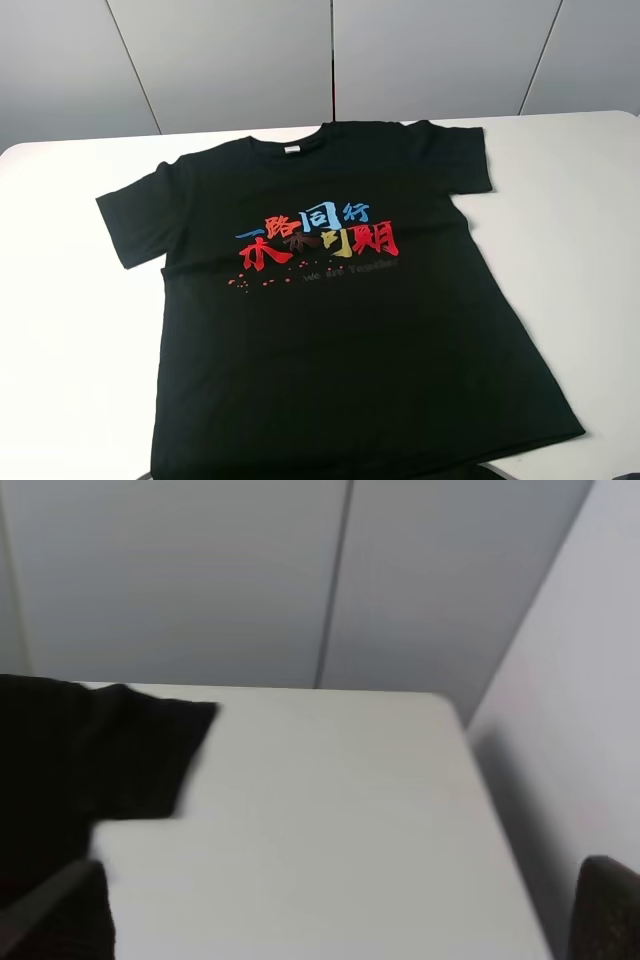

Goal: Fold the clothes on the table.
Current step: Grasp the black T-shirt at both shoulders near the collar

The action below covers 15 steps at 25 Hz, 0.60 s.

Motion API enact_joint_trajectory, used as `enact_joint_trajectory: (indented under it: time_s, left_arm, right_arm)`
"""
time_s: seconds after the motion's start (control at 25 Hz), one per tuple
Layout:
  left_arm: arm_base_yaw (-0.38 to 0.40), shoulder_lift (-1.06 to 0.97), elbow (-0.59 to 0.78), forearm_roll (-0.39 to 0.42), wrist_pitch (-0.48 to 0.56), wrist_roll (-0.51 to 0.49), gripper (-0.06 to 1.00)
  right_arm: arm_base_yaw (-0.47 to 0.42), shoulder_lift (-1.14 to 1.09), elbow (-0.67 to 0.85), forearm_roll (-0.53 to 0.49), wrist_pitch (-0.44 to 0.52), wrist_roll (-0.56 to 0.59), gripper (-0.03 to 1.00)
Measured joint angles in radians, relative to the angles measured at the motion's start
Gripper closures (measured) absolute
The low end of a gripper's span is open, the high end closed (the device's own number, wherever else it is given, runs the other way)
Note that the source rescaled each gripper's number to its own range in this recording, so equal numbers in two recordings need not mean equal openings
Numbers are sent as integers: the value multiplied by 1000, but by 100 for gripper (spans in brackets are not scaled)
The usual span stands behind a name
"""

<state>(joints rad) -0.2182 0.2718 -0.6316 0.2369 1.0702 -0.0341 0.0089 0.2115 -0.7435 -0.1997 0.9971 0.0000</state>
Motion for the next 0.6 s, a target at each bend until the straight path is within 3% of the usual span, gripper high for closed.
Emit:
enact_joint_trajectory:
  time_s: [0.12,0.28,0.48,0.6]
  left_arm:
    - [0,165,-87,57,-36,71,-3]
    - [0,374,-178,55,-134,127,-3]
    - [-5,617,-287,-69,-187,251,-3]
    - [-60,743,-334,-141,-197,351,-3]
  right_arm:
    - [0,194,-126,-39,2,-28,1]
    - [0,447,-279,-9,2,-91,1]
    - [5,751,-442,216,61,-319,1]
    - [36,916,-500,347,104,-471,1]
